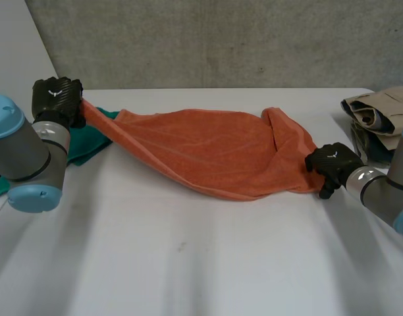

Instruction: Fold the laundry.

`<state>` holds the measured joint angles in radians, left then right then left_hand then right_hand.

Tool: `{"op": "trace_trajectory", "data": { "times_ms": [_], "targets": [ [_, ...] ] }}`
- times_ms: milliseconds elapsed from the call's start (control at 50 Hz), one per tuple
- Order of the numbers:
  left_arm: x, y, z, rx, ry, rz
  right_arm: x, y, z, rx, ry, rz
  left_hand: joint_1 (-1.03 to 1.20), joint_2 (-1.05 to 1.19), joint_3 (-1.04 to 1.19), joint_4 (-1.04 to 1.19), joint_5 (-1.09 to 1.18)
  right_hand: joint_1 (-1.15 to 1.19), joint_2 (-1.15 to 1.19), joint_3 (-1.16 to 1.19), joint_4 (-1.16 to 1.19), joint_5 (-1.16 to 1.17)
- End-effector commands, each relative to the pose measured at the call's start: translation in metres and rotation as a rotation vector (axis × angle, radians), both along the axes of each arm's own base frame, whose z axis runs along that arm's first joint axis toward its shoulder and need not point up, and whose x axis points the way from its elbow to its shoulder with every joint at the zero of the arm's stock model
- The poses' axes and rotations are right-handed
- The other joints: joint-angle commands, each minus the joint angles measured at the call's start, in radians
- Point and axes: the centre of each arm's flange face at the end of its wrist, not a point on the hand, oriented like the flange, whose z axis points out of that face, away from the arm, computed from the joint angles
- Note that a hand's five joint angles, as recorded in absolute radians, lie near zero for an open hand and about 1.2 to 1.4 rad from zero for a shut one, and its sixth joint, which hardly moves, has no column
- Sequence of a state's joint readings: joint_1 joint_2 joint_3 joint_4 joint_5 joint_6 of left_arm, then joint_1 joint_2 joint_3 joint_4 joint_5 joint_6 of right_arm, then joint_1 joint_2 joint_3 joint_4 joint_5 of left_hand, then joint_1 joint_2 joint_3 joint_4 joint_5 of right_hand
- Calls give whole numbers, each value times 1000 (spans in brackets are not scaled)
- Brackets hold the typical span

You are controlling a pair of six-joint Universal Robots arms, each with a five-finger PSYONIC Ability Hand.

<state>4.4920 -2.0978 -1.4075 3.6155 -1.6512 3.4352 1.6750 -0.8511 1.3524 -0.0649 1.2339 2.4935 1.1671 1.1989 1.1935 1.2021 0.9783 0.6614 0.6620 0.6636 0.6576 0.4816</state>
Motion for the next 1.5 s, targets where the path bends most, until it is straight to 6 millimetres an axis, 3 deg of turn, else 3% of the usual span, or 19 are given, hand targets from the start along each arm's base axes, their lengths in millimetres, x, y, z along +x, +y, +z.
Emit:
{"op": "trace_trajectory", "data": {
  "times_ms": [20, 60, 120, 280, 380, 480, 560, 620, 760, 840, 920, 1000, 1040, 1100, 1160, 1200, 1300, 1440, 1500],
  "targets": [
    [0, 0, -1, 2, -3, -1, 5, -11, -4, -72, -9, 0, 229, 197, 203, 194, 243, 220, 220, 218, 224, 226],
    [0, 0, -1, 2, -3, -1, 6, -14, -4, -90, -11, -1, 229, 197, 203, 194, 243, 279, 278, 277, 283, 284],
    [0, 0, -1, 4, -5, -1, 6, -21, 2, -136, -17, -16, 229, 197, 203, 194, 243, 734, 733, 731, 738, 739],
    [1, 9, -4, 52, -97, 1, -3, -22, 32, -166, -45, -63, 229, 197, 203, 194, 243, 735, 734, 733, 739, 740],
    [9, 38, -10, 205, -326, -5, -25, 11, 56, -30, 176, -24, 229, 197, 203, 194, 243, 735, 734, 733, 739, 740],
    [27, 87, -25, 479, -630, -97, -63, 72, 69, 302, 481, 79, 229, 197, 203, 194, 243, 735, 734, 733, 739, 740],
    [29, 119, -32, 610, -759, -258, -59, 80, 71, 247, 521, 119, 229, 197, 203, 194, 243, 735, 734, 733, 739, 740],
    [23, 125, -27, 581, -771, -324, -54, 80, 68, 213, 517, 116, 229, 197, 203, 194, 243, 735, 734, 733, 739, 740],
    [7, 98, -20, 470, -714, -264, -38, 60, 59, 136, 498, 103, 229, 197, 203, 194, 243, 735, 734, 733, 739, 740],
    [3, 66, -18, 433, -694, -164, -27, 36, 61, 60, 503, 42, 229, 197, 203, 194, 243, 735, 734, 733, 739, 740],
    [-5, 36, 3, 345, -663, -78, -15, -1, 76, -94, 470, -49, 229, 197, 203, 194, 243, 735, 734, 733, 739, 740],
    [-17, 4, 56, 145, -562, -1, 5, -43, 123, -371, 362, -137, 229, 197, 203, 194, 243, 735, 734, 733, 739, 740],
    [-20, -9, 102, -15, -433, 49, 13, -65, 166, -571, 236, -214, 229, 197, 203, 194, 243, 735, 734, 733, 739, 740],
    [-18, -20, 160, -235, -225, 101, 15, -80, 225, -822, 8, -299, 229, 197, 203, 194, 243, 735, 734, 733, 739, 740],
    [-14, -21, 195, -385, -58, 119, 16, -83, 260, -990, -185, -308, 229, 197, 203, 194, 243, 735, 734, 733, 739, 740],
    [-15, -20, 205, -434, -7, 112, 17, -79, 275, -1056, -254, -293, 229, 197, 203, 194, 243, 735, 734, 733, 739, 740],
    [-15, -24, 203, -446, 3, 114, 23, -72, 278, -1079, -296, -253, 229, 197, 203, 194, 243, 735, 734, 733, 739, 740],
    [-5, -41, 162, -337, -21, 154, 29, -72, 251, -1015, -267, -207, 229, 197, 203, 194, 243, 735, 734, 733, 739, 740],
    [-3, -47, 136, -280, -35, 156, 29, -73, 227, -939, -242, -204, 229, 197, 203, 194, 243, 735, 734, 733, 739, 740]
  ]
}}
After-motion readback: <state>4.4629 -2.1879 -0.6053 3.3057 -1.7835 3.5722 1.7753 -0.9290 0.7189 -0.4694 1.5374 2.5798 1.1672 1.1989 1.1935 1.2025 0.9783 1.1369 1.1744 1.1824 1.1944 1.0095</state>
